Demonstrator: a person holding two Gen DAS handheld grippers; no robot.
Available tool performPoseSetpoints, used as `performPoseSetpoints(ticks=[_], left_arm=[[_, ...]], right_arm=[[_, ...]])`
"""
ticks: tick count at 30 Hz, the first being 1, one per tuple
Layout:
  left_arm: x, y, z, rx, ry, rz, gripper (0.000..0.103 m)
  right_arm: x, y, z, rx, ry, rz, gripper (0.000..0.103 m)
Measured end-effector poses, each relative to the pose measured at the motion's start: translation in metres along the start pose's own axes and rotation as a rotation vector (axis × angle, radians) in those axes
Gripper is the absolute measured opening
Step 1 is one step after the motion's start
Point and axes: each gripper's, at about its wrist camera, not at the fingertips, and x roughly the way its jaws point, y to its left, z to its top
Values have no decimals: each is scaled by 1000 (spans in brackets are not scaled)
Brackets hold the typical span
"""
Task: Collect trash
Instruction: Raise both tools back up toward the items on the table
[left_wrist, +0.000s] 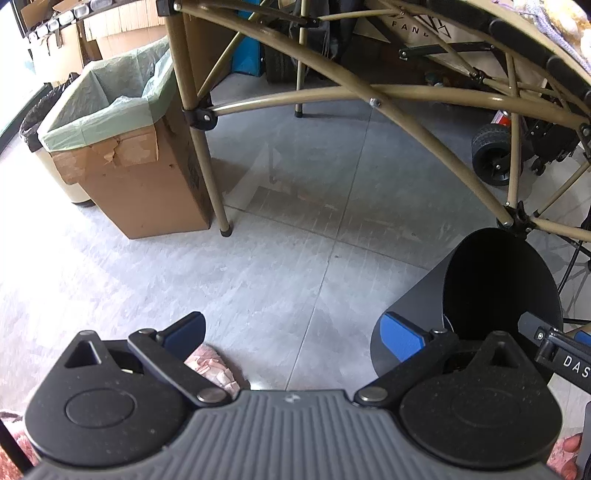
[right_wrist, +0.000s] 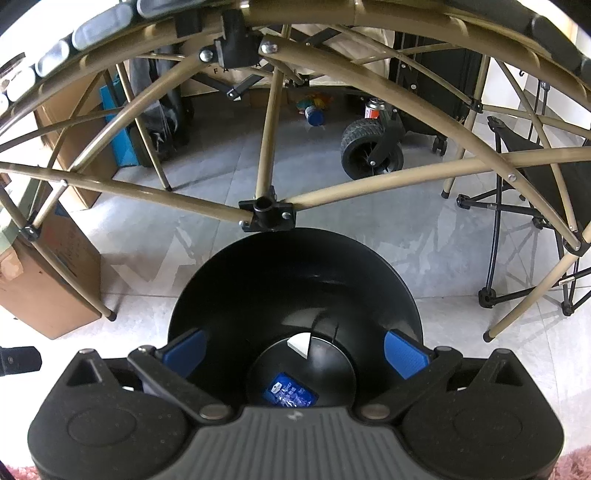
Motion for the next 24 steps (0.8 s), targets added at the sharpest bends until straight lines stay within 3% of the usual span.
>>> performPoseSetpoints(ticks=[11, 16, 24], left_arm=[[-23, -6, 1, 4, -89, -34, 103], [-48, -14, 0, 17, -205, -41, 103], [-99, -31, -4, 27, -373, -139, 103]], right_arm=[[-29, -8, -1, -13, -103, 27, 103], [-56, -17, -2, -15, -201, 65, 103], [-114, -36, 0, -10, -386, 91, 103]])
